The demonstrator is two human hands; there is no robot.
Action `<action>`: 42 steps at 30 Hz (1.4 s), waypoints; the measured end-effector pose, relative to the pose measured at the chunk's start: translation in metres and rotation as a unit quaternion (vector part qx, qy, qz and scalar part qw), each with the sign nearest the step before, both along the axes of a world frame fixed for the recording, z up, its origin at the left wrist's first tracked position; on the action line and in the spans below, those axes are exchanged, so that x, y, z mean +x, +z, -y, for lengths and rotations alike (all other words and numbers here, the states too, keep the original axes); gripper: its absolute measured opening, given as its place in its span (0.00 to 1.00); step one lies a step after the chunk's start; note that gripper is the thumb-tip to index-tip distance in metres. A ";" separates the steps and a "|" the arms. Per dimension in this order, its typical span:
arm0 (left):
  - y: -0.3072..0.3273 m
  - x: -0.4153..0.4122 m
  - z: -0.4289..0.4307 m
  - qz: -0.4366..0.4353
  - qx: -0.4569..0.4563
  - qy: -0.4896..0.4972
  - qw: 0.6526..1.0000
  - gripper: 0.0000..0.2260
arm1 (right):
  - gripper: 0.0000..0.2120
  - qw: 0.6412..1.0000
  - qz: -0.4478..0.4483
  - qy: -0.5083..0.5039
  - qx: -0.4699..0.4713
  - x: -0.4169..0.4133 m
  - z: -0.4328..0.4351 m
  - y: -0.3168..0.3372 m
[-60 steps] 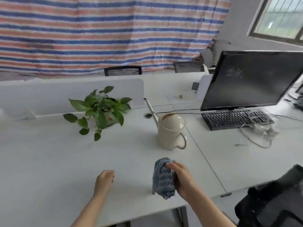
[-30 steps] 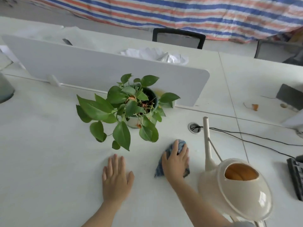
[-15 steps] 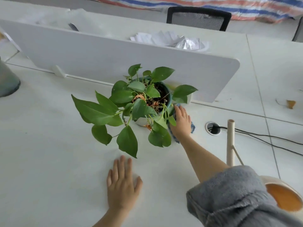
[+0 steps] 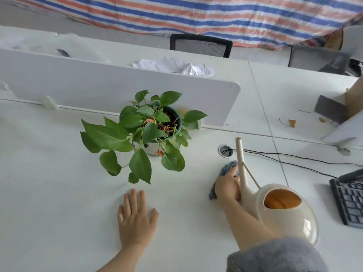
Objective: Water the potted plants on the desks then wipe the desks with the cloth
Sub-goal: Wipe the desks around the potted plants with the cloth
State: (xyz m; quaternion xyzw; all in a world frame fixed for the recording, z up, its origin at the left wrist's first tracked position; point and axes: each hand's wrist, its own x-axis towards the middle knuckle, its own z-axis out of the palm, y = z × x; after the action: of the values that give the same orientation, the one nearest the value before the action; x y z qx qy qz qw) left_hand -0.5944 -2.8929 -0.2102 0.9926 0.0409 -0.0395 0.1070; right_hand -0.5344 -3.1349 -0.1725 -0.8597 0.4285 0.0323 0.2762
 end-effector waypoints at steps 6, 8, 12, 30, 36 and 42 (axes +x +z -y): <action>0.001 -0.002 -0.002 -0.026 -0.005 -0.016 1.000 0.28 | 0.29 0.985 -0.009 0.166 -0.051 -0.040 -0.054 0.001; 0.000 -0.001 -0.003 -0.055 -0.006 -0.018 0.998 0.29 | 0.32 0.959 -0.010 0.279 -0.053 -0.060 -0.073 -0.003; 0.015 -0.003 -0.003 -0.082 -0.013 0.000 0.997 0.30 | 0.41 0.911 -0.043 0.399 -0.094 -0.097 -0.092 0.008; 0.149 -0.067 0.016 -0.099 -0.487 -0.212 0.842 0.16 | 0.11 0.935 0.236 0.195 0.177 -0.154 -0.079 0.171; 0.191 -0.063 -0.002 0.015 -0.547 -0.178 0.818 0.04 | 0.17 0.944 0.241 0.205 0.097 -0.167 -0.060 0.192; 0.225 -0.051 -0.024 0.043 -0.619 -0.121 0.774 0.08 | 0.16 0.923 0.306 0.193 0.133 -0.169 -0.042 0.209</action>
State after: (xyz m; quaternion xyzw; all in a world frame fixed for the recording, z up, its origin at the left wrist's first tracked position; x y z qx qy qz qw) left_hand -0.6453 -2.8691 0.0143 0.7091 -0.1177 -0.0259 0.6947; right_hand -0.7038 -3.0926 0.0361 -0.8491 0.1410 -0.1225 0.4941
